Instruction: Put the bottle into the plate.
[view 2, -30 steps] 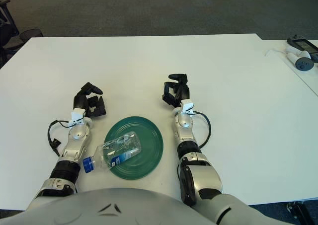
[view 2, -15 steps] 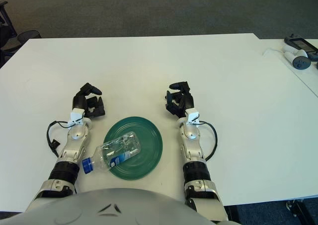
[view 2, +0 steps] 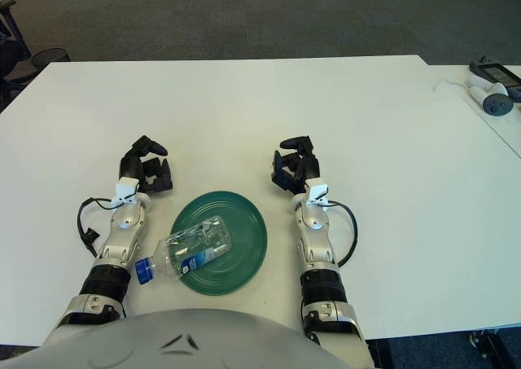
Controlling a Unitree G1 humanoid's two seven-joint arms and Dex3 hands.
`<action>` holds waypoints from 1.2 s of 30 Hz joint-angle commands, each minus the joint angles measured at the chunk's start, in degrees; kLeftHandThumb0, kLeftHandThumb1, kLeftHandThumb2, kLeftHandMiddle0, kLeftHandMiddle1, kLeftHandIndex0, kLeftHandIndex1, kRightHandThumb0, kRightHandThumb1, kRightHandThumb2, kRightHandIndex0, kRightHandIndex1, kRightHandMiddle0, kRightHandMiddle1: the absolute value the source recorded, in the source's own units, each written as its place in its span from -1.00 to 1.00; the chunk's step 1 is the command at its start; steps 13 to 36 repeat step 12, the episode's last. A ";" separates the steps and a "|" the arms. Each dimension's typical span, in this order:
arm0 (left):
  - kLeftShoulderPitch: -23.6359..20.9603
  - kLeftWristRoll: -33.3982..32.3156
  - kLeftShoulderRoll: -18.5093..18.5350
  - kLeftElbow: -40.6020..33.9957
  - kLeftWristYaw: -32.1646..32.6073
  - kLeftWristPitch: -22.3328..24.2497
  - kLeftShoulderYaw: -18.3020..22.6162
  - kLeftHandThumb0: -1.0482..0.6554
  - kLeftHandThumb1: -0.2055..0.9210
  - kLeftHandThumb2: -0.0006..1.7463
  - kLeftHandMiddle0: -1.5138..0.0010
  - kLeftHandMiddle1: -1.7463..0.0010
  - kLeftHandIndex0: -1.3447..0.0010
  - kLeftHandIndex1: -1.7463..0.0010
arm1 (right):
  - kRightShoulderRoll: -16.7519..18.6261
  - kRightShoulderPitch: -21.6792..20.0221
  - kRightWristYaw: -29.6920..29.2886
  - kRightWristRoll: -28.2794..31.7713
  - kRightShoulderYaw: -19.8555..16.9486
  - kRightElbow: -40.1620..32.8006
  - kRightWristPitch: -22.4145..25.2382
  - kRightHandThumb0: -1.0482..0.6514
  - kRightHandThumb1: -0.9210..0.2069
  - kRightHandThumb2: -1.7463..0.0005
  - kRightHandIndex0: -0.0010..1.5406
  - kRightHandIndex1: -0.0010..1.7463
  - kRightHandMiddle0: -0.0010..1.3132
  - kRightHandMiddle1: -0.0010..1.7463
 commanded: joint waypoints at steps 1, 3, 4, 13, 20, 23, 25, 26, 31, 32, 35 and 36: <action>1.00 0.07 0.37 0.75 -0.29 0.88 0.29 -0.46 -0.52 0.86 -0.76 -1.00 -0.22 -1.00 | 0.33 2.16 -0.57 0.30 -0.41 0.16 2.52 0.23 -0.36 -0.17 -0.42 0.92 -0.62 1.00; 1.01 0.09 0.40 0.77 -0.31 0.78 0.27 -0.46 -0.52 0.86 -0.76 -1.00 -0.23 -1.00 | 0.41 2.30 -0.68 0.33 -0.47 -0.31 3.09 0.23 -0.36 -0.17 -0.43 0.92 -0.62 1.00; 1.01 0.10 0.40 0.78 -0.31 0.77 0.27 -0.46 -0.52 0.87 -0.76 -1.00 -0.23 -1.00 | 0.43 2.35 -0.71 0.34 -0.48 -0.46 3.25 0.23 -0.36 -0.17 -0.43 0.92 -0.62 1.00; 1.12 0.51 0.48 0.28 -0.16 0.97 0.10 -0.46 -0.53 0.87 -0.77 -1.00 -0.24 -1.00 | 0.56 2.64 -0.73 0.67 -0.59 -1.64 4.53 0.23 -0.36 -0.17 -0.44 0.93 -0.62 1.00; 1.12 0.51 0.48 0.28 -0.16 0.97 0.10 -0.46 -0.53 0.87 -0.77 -1.00 -0.24 -1.00 | 0.56 2.64 -0.73 0.67 -0.59 -1.64 4.53 0.23 -0.36 -0.17 -0.44 0.93 -0.62 1.00; 1.12 0.51 0.48 0.28 -0.16 0.97 0.10 -0.46 -0.53 0.87 -0.77 -1.00 -0.24 -1.00 | 0.56 2.64 -0.73 0.67 -0.59 -1.64 4.53 0.23 -0.36 -0.17 -0.44 0.93 -0.62 1.00; 1.12 0.51 0.48 0.28 -0.16 0.97 0.10 -0.46 -0.53 0.87 -0.77 -1.00 -0.24 -1.00 | 0.56 2.64 -0.73 0.67 -0.59 -1.64 4.53 0.23 -0.36 -0.17 -0.44 0.93 -0.62 1.00; 1.12 0.51 0.48 0.28 -0.16 0.97 0.10 -0.46 -0.53 0.87 -0.77 -1.00 -0.24 -1.00 | 0.56 2.64 -0.73 0.67 -0.59 -1.64 4.53 0.23 -0.36 -0.17 -0.44 0.93 -0.62 1.00; 1.12 0.51 0.48 0.28 -0.16 0.97 0.10 -0.46 -0.53 0.87 -0.77 -1.00 -0.24 -1.00 | 0.56 2.64 -0.73 0.67 -0.59 -1.64 4.53 0.23 -0.36 -0.17 -0.44 0.93 -0.62 1.00; 1.12 0.51 0.48 0.28 -0.16 0.97 0.10 -0.46 -0.53 0.87 -0.77 -1.00 -0.24 -1.00 | 0.56 2.64 -0.73 0.67 -0.59 -1.64 4.53 0.23 -0.36 -0.17 -0.44 0.93 -0.62 1.00; 1.12 0.51 0.48 0.28 -0.16 0.97 0.10 -0.46 -0.53 0.87 -0.77 -1.00 -0.24 -1.00 | 0.56 2.64 -0.73 0.67 -0.59 -1.64 4.53 0.23 -0.36 -0.17 -0.44 0.93 -0.62 1.00; 1.12 0.51 0.48 0.28 -0.16 0.97 0.10 -0.46 -0.53 0.87 -0.77 -1.00 -0.24 -1.00 | 0.56 2.64 -0.73 0.67 -0.59 -1.64 4.53 0.23 -0.36 -0.17 -0.44 0.93 -0.62 1.00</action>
